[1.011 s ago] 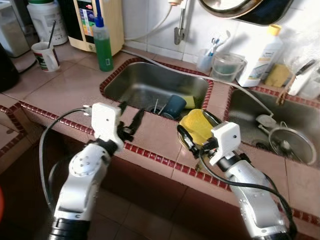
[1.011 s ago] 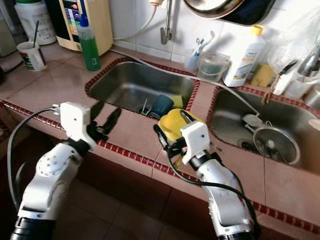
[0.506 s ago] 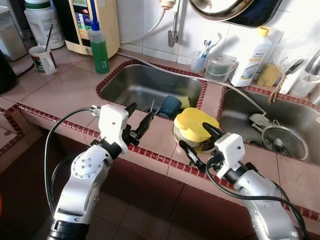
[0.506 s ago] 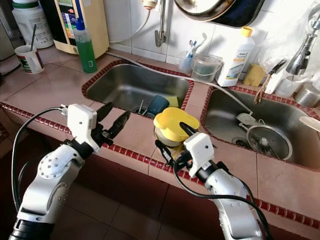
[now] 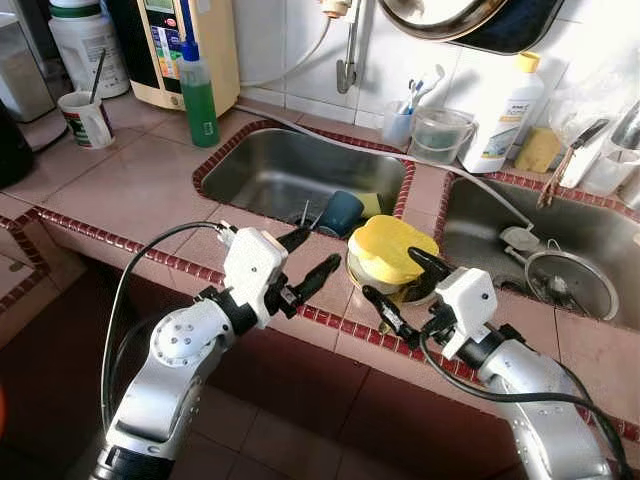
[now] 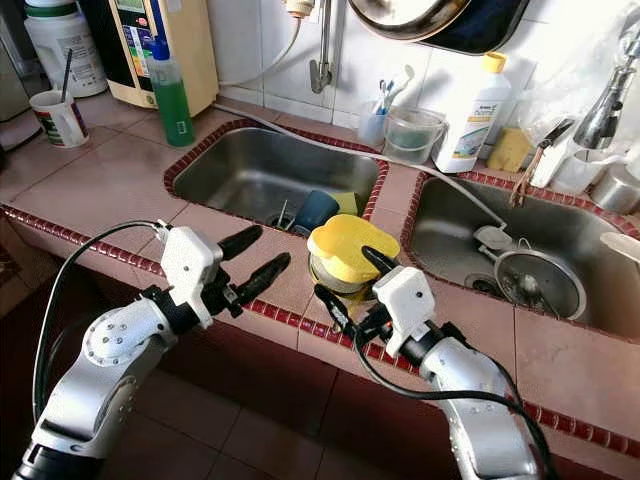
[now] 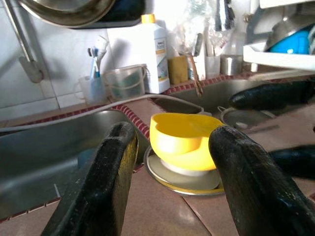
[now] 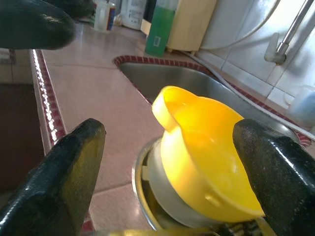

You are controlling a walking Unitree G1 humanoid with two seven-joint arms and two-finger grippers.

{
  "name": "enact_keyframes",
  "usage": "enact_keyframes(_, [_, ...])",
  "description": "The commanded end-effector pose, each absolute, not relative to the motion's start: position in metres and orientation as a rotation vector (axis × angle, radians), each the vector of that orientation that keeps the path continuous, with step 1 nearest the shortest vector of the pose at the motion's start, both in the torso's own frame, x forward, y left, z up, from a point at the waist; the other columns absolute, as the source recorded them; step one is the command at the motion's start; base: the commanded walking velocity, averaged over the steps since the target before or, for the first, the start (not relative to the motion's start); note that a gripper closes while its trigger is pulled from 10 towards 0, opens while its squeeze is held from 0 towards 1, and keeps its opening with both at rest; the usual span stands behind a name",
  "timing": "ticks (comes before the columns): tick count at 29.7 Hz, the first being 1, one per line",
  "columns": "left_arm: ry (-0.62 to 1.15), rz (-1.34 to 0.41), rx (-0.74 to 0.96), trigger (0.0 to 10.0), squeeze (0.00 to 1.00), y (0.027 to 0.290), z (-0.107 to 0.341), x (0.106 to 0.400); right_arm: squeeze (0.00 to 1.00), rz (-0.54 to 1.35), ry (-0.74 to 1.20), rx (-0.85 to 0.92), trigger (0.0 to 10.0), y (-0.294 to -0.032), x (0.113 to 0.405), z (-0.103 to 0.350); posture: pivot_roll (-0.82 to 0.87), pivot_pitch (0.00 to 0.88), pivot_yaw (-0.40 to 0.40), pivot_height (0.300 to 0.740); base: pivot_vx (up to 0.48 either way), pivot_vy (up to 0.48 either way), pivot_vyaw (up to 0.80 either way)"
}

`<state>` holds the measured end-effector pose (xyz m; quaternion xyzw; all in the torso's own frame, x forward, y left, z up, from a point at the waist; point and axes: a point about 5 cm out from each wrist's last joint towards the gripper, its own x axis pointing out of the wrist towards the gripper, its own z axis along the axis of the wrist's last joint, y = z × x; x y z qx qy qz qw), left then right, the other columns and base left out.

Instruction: Kitchen organization

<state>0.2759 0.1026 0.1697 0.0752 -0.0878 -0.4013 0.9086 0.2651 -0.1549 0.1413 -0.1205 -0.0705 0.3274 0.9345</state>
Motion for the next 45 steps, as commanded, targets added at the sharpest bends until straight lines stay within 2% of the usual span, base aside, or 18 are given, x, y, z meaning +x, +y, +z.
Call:
enact_keyframes(1, [-0.205,-0.867,0.189,10.0,0.0,0.099,0.174,0.272,0.0,0.673,-0.176,-0.259,10.0,-0.161,0.268,0.154,-0.19,0.036,-0.021,0.732,0.0,0.0,0.0])
enact_keyframes(11, [-0.211,-0.907,0.191,10.0,0.0,0.096,0.174,0.267,0.0,0.68,-0.151,-0.288,10.0,-0.176,0.273,0.16,-0.2,0.054,-0.024,0.732,0.0,0.0,0.0])
enact_keyframes(33, [-0.207,-0.949,0.17,10.0,0.0,0.089,0.174,0.251,0.0,0.765,-0.063,-0.287,10.0,-0.185,0.276,0.154,-0.19,0.077,-0.037,0.732,0.0,0.0,0.0])
enact_keyframes(45, [-0.196,-0.989,0.16,10.0,0.0,0.083,0.172,0.24,0.0,0.83,-0.02,-0.327,10.0,-0.199,0.29,0.159,-0.19,0.086,-0.045,0.732,0.0,0.0,0.0])
